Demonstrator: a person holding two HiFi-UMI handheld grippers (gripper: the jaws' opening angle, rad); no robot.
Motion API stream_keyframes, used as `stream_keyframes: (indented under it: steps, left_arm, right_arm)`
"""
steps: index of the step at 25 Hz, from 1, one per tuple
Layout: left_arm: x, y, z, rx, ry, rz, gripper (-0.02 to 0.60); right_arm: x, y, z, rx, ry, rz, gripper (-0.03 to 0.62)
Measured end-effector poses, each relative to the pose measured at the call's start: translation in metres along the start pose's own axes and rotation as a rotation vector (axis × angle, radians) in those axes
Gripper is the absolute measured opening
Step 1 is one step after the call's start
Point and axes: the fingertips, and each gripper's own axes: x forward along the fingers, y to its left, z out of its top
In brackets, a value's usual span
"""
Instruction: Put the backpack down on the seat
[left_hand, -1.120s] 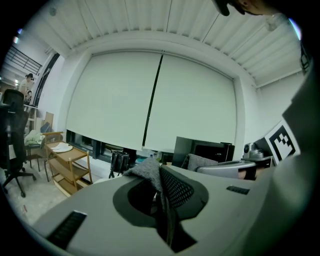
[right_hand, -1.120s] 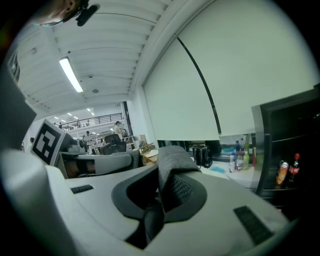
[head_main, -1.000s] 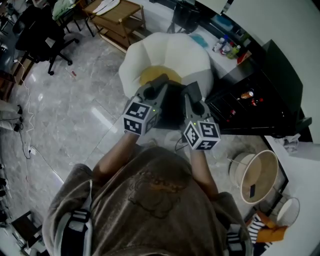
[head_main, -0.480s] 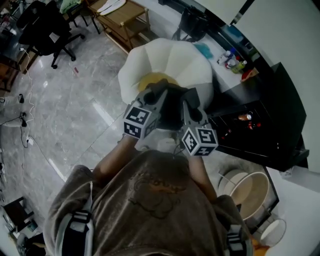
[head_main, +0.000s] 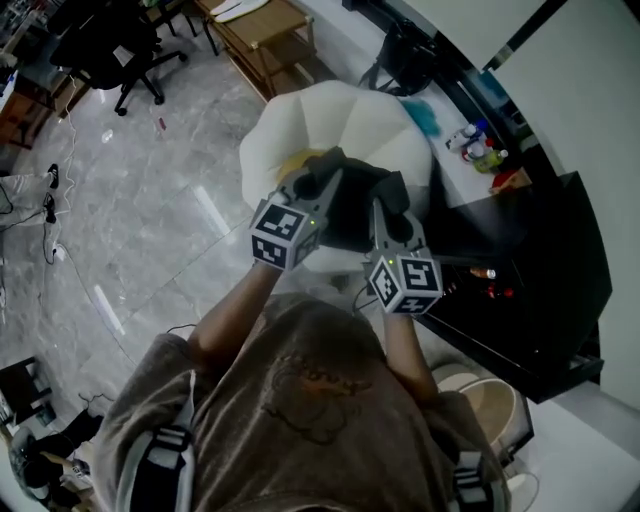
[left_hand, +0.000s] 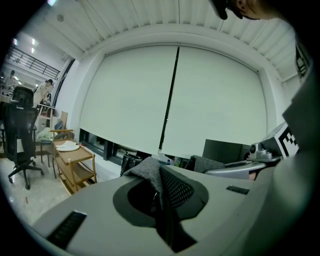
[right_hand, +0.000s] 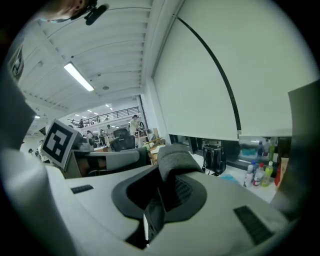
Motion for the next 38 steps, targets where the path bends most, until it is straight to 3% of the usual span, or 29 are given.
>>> stream_keyframes:
  steps: [18, 38]
  left_arm:
    - [0.074, 0.051, -0.003, 0.042, 0.086, -0.112, 0.028]
    - [0.16, 0.127, -0.07, 0.02, 0.171, -0.204, 0.028]
  right_arm:
    - [0.08, -0.047, -0.001, 0.048, -0.019, -0.153, 0.028]
    - [0.171, -0.086, -0.068, 0.104, 0.042, -0.258, 0.028]
